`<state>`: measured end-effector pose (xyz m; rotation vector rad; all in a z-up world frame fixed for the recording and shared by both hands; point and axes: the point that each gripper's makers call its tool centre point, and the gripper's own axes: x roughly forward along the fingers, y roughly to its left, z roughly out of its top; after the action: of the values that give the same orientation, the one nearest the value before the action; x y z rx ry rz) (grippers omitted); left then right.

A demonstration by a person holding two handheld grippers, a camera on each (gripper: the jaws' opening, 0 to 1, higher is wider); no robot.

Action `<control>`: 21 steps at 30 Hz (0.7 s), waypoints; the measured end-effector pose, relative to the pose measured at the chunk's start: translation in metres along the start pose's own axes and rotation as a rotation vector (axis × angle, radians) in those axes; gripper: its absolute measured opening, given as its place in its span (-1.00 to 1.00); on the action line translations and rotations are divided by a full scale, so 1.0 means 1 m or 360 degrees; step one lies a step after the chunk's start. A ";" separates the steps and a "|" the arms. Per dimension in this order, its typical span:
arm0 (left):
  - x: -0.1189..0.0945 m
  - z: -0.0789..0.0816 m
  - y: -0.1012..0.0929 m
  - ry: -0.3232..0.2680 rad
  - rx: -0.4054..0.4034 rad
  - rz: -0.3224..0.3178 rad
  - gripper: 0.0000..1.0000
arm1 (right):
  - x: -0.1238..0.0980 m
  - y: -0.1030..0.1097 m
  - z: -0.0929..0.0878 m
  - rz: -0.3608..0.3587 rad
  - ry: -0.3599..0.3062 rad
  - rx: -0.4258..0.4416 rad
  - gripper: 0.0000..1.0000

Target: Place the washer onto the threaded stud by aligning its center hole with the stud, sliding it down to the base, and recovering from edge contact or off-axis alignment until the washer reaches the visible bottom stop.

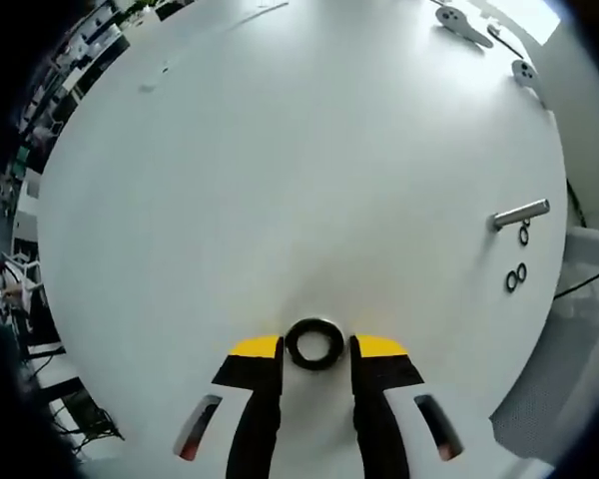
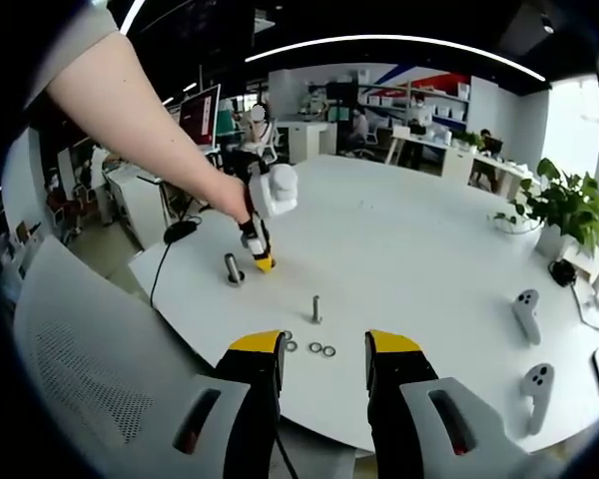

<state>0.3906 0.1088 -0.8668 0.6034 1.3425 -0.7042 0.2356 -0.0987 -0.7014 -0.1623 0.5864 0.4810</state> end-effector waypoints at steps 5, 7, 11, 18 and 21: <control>0.004 -0.004 0.004 0.0026 0.0066 0.0016 -0.43 | 0.000 0.000 0.000 -0.0002 0.0004 -0.0004 -0.31; 0.007 -0.003 0.007 0.0025 0.0025 0.0011 -0.45 | 0.000 0.000 0.000 -0.0005 0.0004 -0.0007 -0.31; 0.005 -0.004 0.005 -0.0003 0.0017 0.0015 -0.46 | 0.001 0.000 -0.001 -0.0003 0.0010 -0.0009 -0.31; 0.006 -0.002 0.007 0.0015 0.0039 0.0027 -0.59 | 0.001 0.000 -0.002 0.0002 0.0016 -0.0011 -0.31; 0.005 -0.002 0.007 0.0017 0.0023 0.0029 -0.60 | 0.001 0.000 -0.001 -0.0001 0.0014 -0.0010 -0.31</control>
<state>0.3951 0.1149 -0.8720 0.6309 1.3410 -0.6972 0.2355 -0.0986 -0.7030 -0.1705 0.5937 0.4817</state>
